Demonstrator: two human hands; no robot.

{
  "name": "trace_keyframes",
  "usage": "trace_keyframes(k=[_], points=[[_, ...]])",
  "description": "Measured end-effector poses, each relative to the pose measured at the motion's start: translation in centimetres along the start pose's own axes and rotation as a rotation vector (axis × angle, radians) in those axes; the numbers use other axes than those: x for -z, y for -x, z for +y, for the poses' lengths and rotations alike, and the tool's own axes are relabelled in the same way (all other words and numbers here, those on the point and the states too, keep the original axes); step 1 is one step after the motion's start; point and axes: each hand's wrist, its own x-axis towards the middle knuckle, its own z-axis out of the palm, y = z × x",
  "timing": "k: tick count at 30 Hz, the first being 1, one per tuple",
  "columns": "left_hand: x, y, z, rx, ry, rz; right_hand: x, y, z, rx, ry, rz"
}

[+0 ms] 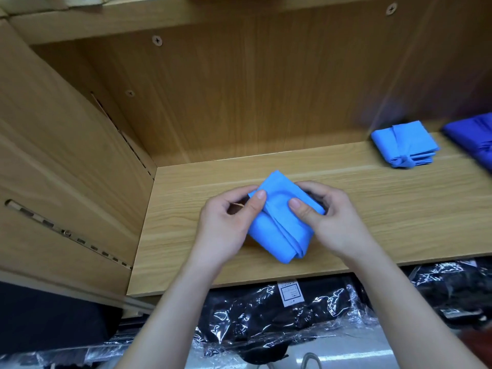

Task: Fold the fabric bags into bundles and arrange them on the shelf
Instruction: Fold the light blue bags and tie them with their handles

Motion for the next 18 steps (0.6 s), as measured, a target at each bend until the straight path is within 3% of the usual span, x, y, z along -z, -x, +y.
trace_keyframes(k=[5,12,18], points=[[-0.2,-0.8,0.9,-0.056,-0.049,-0.17,0.0,0.1,-0.6,0.05,0.207,-0.076],[-0.6,-0.7,0.9,-0.013,0.164,-0.048,0.9,0.3,-1.6,-0.044,0.242,-0.142],[-1.1,-1.4,1.0,0.052,0.206,-0.003,2.3,1.7,-2.4,-0.225,-0.082,0.0]])
